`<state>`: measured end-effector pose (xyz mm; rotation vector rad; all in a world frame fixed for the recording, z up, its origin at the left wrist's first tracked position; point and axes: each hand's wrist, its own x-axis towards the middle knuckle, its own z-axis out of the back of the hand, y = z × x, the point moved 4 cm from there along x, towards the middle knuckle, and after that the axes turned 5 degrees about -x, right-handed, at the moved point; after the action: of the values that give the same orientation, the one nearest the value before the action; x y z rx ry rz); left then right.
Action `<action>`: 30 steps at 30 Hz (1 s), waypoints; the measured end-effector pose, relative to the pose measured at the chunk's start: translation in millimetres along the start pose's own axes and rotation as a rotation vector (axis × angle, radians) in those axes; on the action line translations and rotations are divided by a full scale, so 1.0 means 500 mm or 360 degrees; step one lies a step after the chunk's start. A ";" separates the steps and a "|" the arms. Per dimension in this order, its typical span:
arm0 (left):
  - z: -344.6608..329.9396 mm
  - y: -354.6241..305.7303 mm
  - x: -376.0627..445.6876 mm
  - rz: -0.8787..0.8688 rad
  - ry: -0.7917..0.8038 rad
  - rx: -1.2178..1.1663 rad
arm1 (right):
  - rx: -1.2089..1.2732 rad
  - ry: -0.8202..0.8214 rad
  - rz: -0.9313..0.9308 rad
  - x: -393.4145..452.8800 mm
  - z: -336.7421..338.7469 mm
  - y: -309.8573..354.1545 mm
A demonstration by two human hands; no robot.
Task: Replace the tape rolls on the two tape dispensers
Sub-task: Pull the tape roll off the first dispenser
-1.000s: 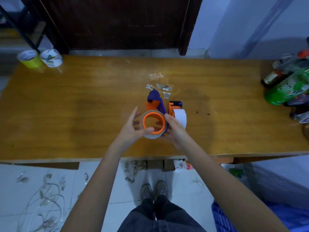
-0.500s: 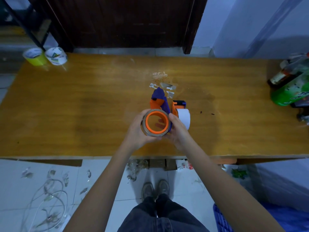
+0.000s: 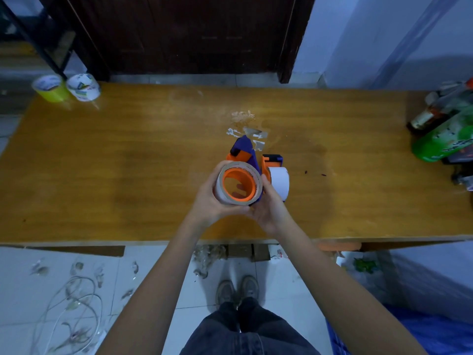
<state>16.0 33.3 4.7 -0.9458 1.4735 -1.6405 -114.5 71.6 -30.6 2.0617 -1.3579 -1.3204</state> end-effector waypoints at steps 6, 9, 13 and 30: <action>0.003 -0.004 -0.004 -0.0045 -0.0115 0.0063 | -0.0080 -0.0009 0.0022 0.005 0.001 0.006; 0.001 -0.013 -0.003 -0.0154 -0.0149 0.0269 | -0.0137 -0.0056 0.0041 0.011 0.007 0.010; -0.009 -0.042 0.003 -0.0282 -0.0133 0.0330 | -0.0160 -0.0040 0.0081 0.014 0.008 0.012; 0.031 0.008 -0.042 0.0338 -0.0938 -0.0915 | 0.0069 -0.0266 -0.0165 0.011 -0.003 -0.027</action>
<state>39.6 44.6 0.8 -1.3778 1.5606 -0.6862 -105.4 73.2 -41.9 2.1164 -1.3744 -1.5506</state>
